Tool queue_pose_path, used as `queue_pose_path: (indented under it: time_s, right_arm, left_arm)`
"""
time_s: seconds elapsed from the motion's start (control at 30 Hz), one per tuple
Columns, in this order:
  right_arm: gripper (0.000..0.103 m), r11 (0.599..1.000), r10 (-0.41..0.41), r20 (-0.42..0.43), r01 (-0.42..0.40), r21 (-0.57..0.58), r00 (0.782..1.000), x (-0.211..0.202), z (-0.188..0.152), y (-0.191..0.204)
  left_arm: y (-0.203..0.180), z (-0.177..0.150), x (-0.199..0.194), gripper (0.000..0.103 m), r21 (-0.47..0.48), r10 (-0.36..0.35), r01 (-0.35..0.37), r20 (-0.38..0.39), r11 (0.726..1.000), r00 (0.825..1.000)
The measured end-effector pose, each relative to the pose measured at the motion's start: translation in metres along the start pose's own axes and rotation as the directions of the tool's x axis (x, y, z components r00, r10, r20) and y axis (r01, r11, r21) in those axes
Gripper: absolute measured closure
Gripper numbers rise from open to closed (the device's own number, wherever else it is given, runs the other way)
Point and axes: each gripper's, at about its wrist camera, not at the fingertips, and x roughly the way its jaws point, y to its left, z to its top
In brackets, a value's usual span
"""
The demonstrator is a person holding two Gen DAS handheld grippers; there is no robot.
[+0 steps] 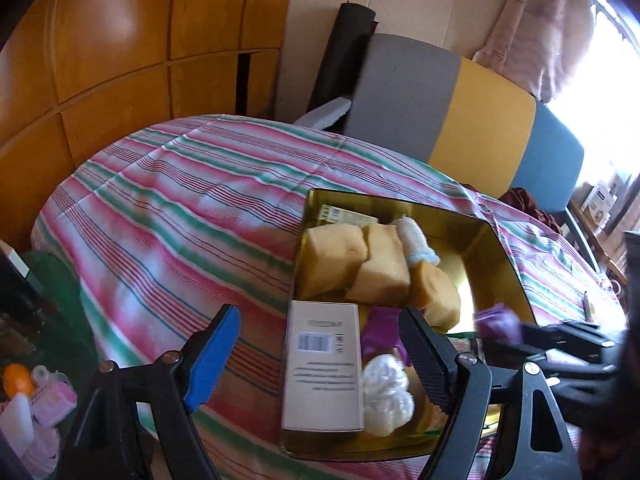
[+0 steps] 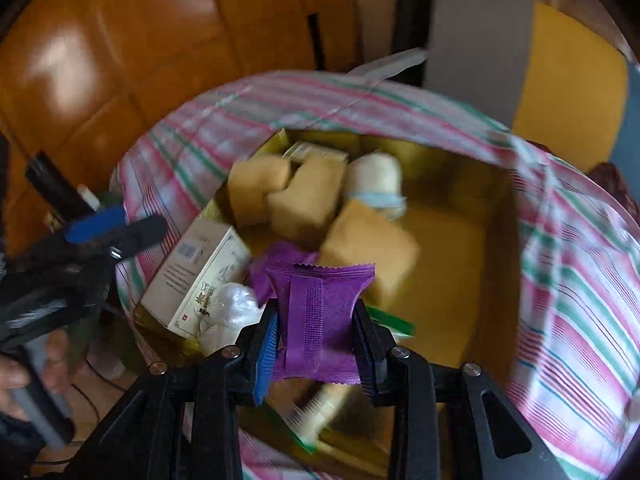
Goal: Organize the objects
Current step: 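Carry the purple packet into the gold tray and release it with the right tool, then move both tools back to the items and grasp the white wrapped ball with the right tool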
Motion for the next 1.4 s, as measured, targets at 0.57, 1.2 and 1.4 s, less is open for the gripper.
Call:
queue_pose_path:
  time_s: [0.57,1.2,1.4]
  right_arm:
    - [0.059,0.994,0.068,0.026,-0.070,0.089,0.997,-0.002,-0.017,-0.009]
    - [0.059,0.936,-0.152,0.085,0.115,0.333,0.985,-0.082,-0.069,-0.103]
    - [0.059,0.885,-0.231,0.079,0.176,0.431,0.970,-0.113,-0.095,-0.149]
  left_arm:
    - [-0.003,-0.005,0.002,0.018,0.013,-0.011,0.011,-0.010,1.000,1.000]
    - [-0.088,-0.024,-0.022,0.018,0.244,-0.065,0.058,0.021,0.968,0.998]
    - [-0.120,-0.030,-0.026,0.018,0.316,-0.106,0.097,0.013,0.944,0.994]
